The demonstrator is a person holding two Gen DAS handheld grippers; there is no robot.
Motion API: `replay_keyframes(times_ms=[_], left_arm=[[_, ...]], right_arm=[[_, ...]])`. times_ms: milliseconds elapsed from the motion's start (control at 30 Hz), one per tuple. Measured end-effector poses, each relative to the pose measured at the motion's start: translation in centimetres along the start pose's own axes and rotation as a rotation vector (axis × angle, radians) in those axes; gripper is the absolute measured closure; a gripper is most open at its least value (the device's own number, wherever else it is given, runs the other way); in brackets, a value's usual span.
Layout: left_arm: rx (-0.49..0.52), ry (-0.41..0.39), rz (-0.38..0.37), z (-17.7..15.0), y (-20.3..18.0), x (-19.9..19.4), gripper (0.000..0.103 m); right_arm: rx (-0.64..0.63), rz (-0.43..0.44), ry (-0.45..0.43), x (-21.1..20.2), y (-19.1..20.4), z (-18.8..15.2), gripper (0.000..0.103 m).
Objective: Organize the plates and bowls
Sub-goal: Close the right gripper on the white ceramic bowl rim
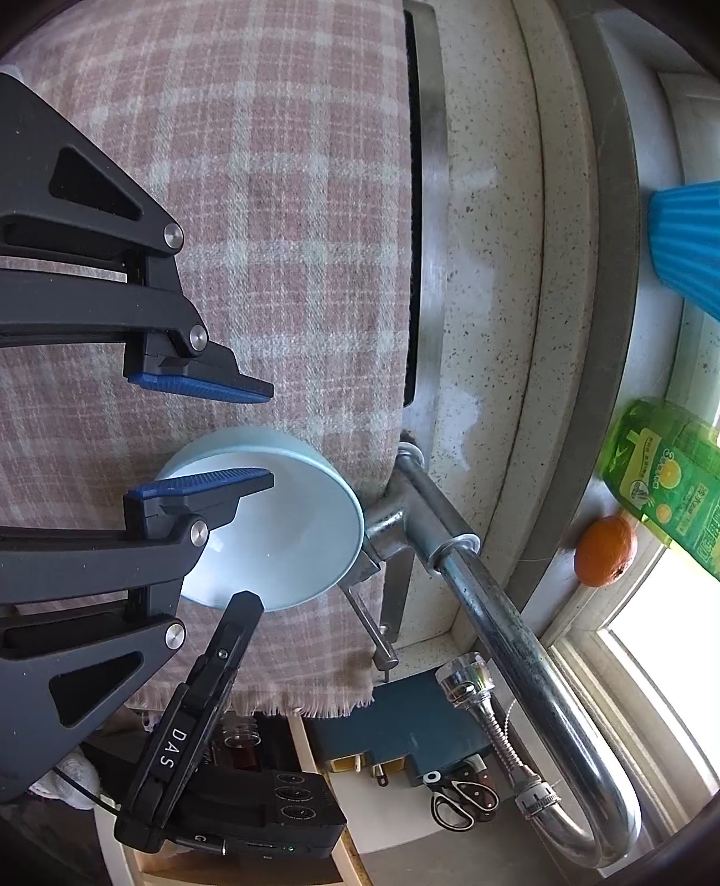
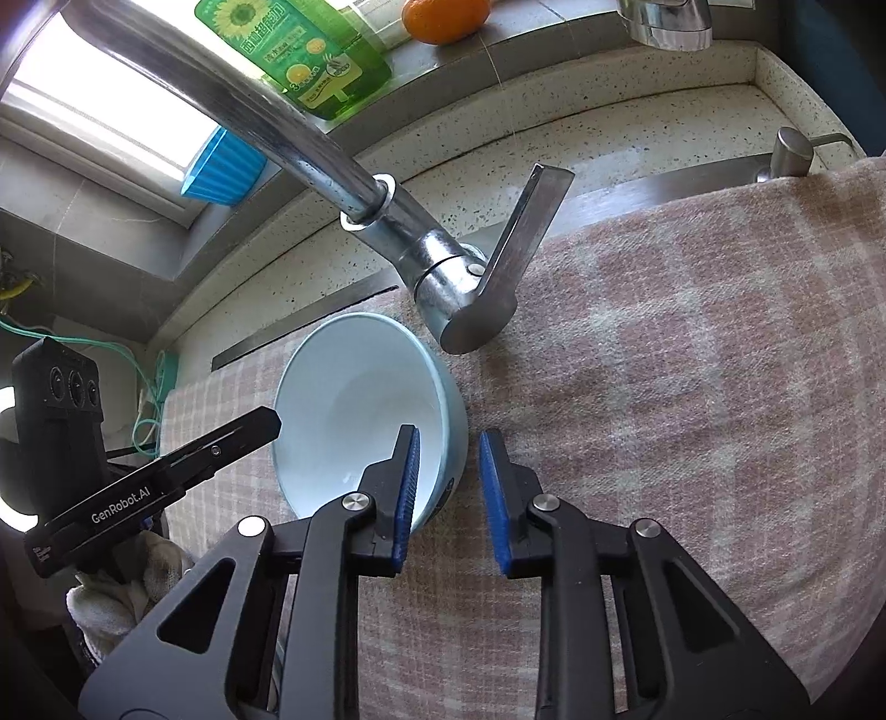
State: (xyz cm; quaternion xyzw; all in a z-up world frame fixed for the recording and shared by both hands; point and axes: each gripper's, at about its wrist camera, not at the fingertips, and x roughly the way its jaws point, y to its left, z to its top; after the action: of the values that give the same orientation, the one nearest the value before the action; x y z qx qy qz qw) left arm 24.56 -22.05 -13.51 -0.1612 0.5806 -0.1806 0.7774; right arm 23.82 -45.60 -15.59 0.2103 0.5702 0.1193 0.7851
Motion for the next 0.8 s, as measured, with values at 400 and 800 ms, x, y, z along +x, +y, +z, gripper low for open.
replay_keyframes(times_ms=[400, 800], left_arm=[[0.020, 0.032, 0.002, -0.1, -0.4, 1.2, 0.094], [0.019, 0.000, -0.006, -1.0, 0.0, -1.2, 0.094]], right_arm=[[-0.019, -0.023, 0.016, 1.0, 1.2, 0.3, 0.090], [-0.063, -0.028, 0.007, 0.7, 4.1, -1.4, 0.090]])
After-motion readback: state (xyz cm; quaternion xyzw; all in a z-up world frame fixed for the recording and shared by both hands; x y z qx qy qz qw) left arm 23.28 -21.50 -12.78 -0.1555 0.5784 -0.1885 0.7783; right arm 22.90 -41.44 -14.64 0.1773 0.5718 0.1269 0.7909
